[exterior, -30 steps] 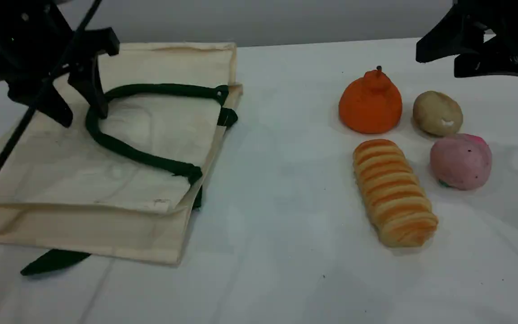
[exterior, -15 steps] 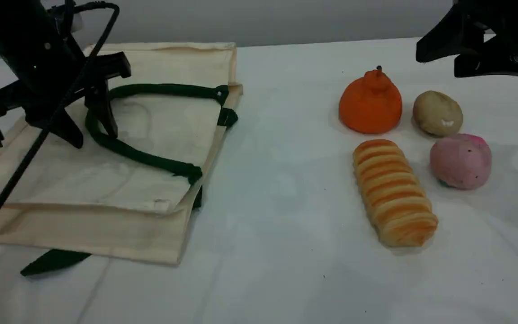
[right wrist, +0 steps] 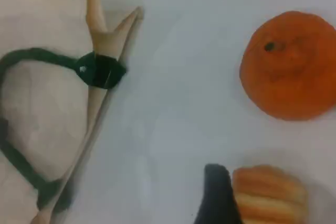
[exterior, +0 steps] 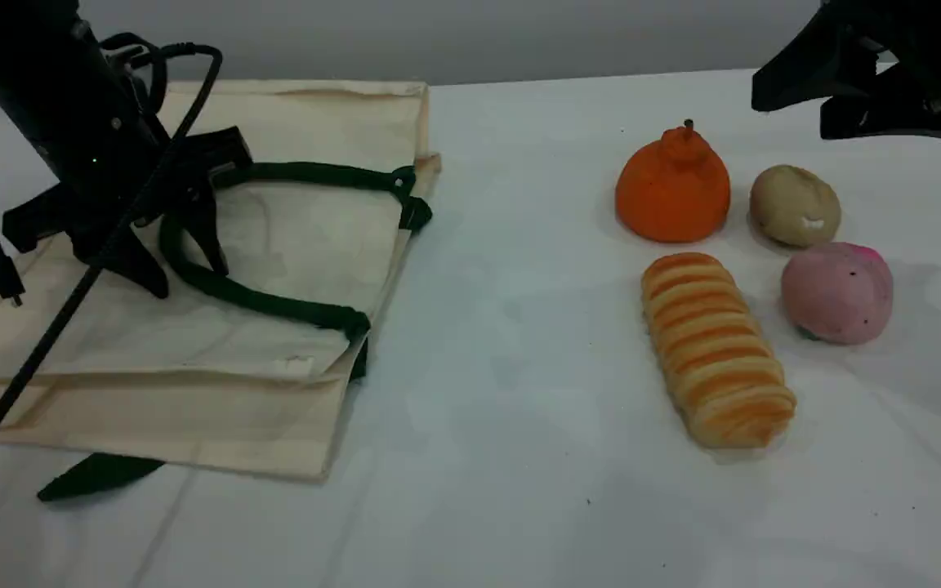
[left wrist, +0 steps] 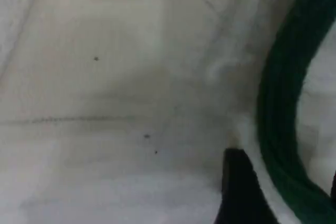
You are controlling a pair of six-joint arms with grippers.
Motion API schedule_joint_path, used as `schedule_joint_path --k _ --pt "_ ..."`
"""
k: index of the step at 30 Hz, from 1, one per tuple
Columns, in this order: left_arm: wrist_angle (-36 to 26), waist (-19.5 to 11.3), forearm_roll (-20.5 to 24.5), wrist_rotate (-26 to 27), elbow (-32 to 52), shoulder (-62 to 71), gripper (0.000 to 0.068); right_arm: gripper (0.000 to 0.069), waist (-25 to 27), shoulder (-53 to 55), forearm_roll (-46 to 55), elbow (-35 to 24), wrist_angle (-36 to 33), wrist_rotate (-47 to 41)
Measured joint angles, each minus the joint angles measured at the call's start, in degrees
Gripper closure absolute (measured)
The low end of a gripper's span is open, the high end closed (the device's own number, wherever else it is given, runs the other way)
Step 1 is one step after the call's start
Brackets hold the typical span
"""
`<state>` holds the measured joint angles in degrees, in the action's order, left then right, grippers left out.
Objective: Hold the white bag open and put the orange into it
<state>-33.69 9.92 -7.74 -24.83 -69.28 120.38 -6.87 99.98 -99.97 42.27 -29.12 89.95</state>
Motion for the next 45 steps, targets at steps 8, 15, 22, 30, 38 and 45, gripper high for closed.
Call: schedule_joint_path --k 8,15,22,30,38,45 --pt "1.4 0.0 0.1 -1.5 0.0 0.0 0.0497 0.0214 0.0 0.0 0.0 0.0 -0.2 0.0" --pt "2.5 0.0 0.2 -1.4 0.0 0.1 0.0608 0.0214 0.0 0.0 0.0 0.0 -0.9 0.0" --pt "-0.6 0.1 -0.7 5.4 -0.1 -3.9 0.0608 0.0214 0.0 0.0 0.0 0.0 -0.5 0.0" --pt "-5.6 0.1 -8.4 19.7 -0.1 -16.2 0.0608 0.0214 0.0 0.0 0.0 0.0 -0.1 0.0" --pt "-9.8 0.1 -19.0 32.8 -0.1 -29.4 0.0608 0.0214 0.0 0.0 0.0 0.0 0.1 0.0" --pt "-16.2 0.1 -25.8 39.0 -2.9 -32.7 0.0608 0.0214 0.0 0.0 0.0 0.0 0.9 0.0"
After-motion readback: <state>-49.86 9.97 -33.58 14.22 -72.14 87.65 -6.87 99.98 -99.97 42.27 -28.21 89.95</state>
